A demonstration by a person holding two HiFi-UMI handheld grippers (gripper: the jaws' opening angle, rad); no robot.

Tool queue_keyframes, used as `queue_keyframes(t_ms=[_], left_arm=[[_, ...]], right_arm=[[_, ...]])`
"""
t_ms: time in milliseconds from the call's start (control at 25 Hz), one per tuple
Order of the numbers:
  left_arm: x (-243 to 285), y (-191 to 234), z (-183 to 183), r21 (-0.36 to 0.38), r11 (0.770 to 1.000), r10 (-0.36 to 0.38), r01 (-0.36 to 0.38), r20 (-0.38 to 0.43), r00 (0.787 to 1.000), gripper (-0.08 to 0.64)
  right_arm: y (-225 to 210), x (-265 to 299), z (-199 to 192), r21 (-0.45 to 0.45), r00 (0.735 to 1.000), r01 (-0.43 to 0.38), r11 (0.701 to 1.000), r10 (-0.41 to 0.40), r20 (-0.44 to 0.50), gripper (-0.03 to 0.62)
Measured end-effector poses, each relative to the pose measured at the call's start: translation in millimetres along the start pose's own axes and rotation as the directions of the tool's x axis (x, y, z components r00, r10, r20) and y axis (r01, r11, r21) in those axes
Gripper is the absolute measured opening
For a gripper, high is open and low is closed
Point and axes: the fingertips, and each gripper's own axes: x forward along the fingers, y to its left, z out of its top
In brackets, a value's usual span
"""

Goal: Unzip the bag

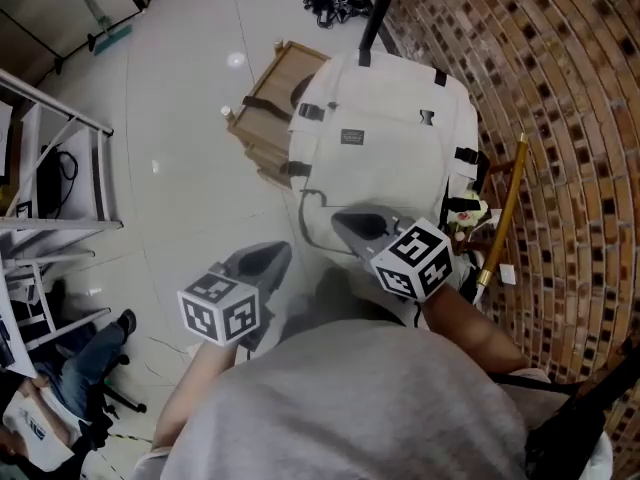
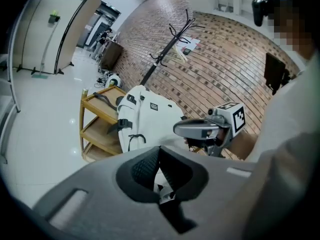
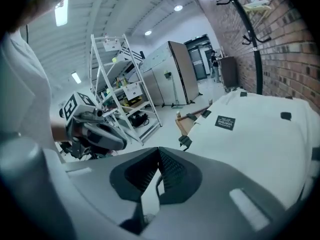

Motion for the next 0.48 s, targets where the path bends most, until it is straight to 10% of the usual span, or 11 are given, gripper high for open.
queue_keyframes(t_ms=[480], left_arm=[[-21.3, 36.7, -16.3, -0.13, 0.989, 0.075, -0.069, 0.044, 0.996, 0.002]], right_arm=[[-37.2, 84.2, -17.7, -0.445, 0.946, 0.038, 0.895, -0.175, -0.272, 0.107]])
